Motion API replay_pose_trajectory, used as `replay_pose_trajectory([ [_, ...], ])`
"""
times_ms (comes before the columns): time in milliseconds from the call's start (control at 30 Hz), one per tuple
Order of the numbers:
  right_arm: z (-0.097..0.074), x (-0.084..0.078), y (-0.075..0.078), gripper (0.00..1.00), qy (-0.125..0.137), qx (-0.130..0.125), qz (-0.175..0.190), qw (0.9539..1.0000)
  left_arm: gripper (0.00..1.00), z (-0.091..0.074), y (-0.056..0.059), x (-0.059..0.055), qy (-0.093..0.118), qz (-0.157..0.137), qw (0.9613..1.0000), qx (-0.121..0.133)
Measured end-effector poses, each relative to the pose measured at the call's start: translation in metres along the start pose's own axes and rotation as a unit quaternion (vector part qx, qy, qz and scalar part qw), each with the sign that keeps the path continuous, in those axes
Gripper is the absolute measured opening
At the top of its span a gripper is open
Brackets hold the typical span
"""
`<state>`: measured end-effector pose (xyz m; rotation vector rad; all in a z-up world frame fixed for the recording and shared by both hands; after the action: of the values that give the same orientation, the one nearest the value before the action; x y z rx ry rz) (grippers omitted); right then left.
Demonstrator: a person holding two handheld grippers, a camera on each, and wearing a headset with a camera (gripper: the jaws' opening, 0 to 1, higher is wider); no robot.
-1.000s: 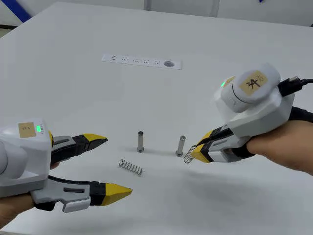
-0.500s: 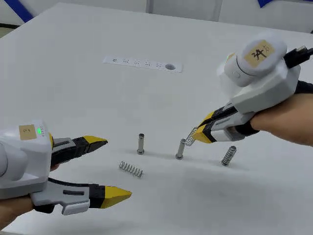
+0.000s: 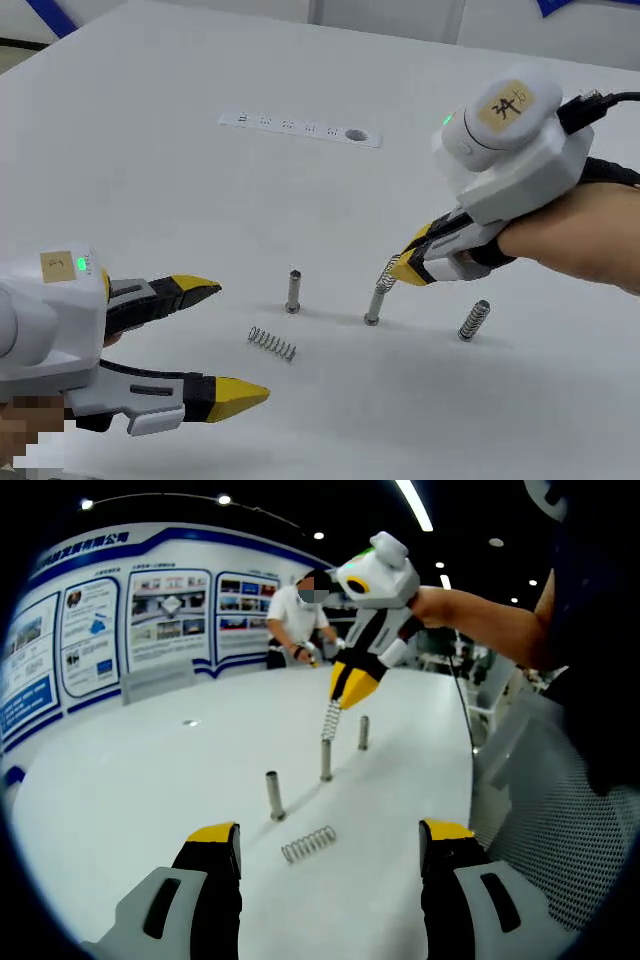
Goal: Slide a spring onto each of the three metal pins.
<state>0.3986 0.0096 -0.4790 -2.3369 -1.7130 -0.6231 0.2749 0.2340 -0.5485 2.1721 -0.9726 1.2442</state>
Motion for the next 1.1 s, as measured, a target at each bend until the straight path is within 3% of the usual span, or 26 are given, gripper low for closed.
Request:
replay_pose_trajectory([
  [600,0.02,0.002,0.005,0.11,-0.022,0.018,0.005,0.9996,0.74,0.0,-0.002,-0.004,-0.001,-0.007,1.0,0.002],
  [1100,0.044,-0.009,0.007,0.12,-0.032,0.029,0.024,0.9988,0.74,0.002,-0.002,-0.005,-0.005,-0.011,0.9999,0.001],
])
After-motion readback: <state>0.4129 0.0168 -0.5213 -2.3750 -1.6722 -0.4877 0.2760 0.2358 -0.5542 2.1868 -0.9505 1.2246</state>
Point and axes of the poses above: the centre of the closed fingertips' face, and the gripper's own axes: z roughly forward along the fingers, y roughly to its right, x roughly out of its top, the point moved 10 cm from there along -z, roughly backward along the fingers, and after that the axes turned 8 degrees about -y, right-handed, at the moved point
